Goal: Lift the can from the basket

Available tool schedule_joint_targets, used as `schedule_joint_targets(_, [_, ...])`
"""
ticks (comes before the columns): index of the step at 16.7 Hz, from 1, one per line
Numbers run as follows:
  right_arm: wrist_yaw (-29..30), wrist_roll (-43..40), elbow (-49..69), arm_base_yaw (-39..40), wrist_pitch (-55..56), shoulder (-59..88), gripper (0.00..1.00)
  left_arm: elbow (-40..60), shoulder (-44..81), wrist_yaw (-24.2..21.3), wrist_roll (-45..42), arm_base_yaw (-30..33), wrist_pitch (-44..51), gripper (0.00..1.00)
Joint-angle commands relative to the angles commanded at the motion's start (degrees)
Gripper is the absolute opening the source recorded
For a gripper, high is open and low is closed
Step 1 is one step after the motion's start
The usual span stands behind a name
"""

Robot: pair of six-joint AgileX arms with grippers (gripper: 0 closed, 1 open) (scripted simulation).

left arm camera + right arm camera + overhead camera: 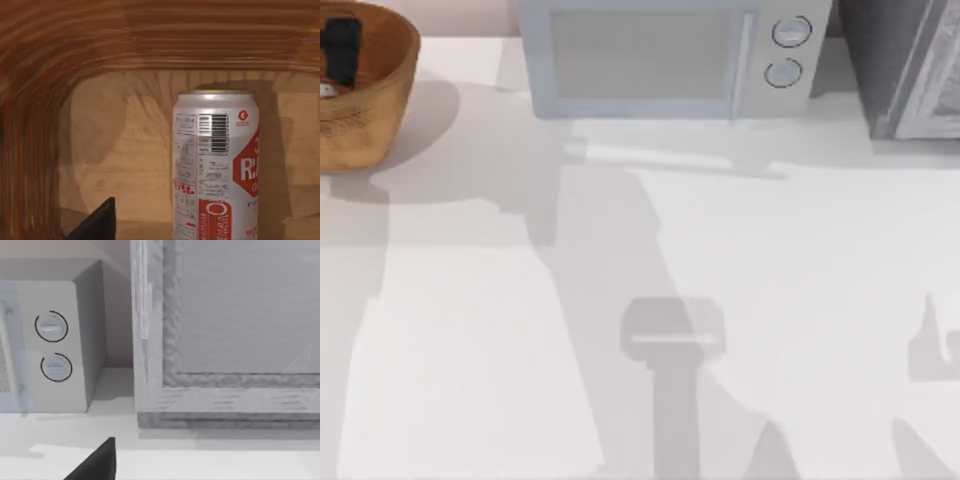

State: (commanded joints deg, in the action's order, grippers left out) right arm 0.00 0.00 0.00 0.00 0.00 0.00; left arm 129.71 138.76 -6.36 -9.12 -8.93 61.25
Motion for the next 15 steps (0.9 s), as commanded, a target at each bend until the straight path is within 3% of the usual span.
schedule_joint_targets(9, [0.00,0.00,0.00,0.00,0.00,0.00,1.00,3.98,3.93,-0.08,-1.11,-0.25,3.07,1.00])
schedule_joint_targets(15, [0.00,0.00,0.00,0.00,0.00,0.00,1.00,3.21,9.11,0.01,-0.63,-0.04,-2.89,1.00])
